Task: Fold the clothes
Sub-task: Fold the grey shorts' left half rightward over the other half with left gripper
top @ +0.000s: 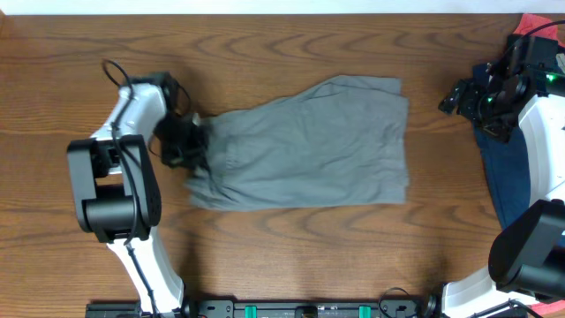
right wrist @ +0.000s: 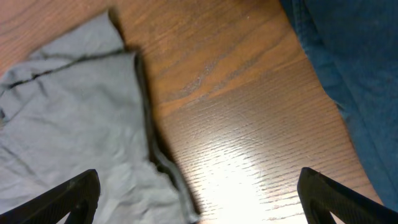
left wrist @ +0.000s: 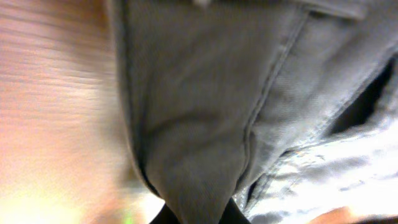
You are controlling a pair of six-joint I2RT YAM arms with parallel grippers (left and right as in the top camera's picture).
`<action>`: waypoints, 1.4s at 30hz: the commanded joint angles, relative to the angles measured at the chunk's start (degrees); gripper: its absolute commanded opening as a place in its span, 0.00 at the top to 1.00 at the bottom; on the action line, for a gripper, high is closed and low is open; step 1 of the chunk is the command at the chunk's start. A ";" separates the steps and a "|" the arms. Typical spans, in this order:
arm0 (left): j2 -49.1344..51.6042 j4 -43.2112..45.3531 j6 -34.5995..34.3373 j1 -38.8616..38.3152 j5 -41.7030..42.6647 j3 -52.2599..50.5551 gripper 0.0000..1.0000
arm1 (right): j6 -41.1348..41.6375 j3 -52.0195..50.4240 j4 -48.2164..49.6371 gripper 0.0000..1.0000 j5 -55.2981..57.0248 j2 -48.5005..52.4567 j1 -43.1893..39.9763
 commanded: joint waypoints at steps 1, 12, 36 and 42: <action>-1.86 -5.75 -1.40 0.76 -6.73 10.05 0.93 | -0.68 0.07 -0.02 0.01 0.17 -0.04 -0.09; -11.65 -20.11 -0.37 -7.91 -7.08 27.56 0.94 | -0.68 0.07 -0.02 0.01 0.20 -0.04 -0.09; -3.76 -0.61 -6.80 -33.97 -7.10 19.34 0.94 | -0.68 0.07 -0.02 0.01 0.17 -0.04 -0.09; 1.62 0.17 -6.80 -34.93 -7.08 19.17 0.94 | -0.68 0.07 0.00 0.01 0.20 -0.04 -0.09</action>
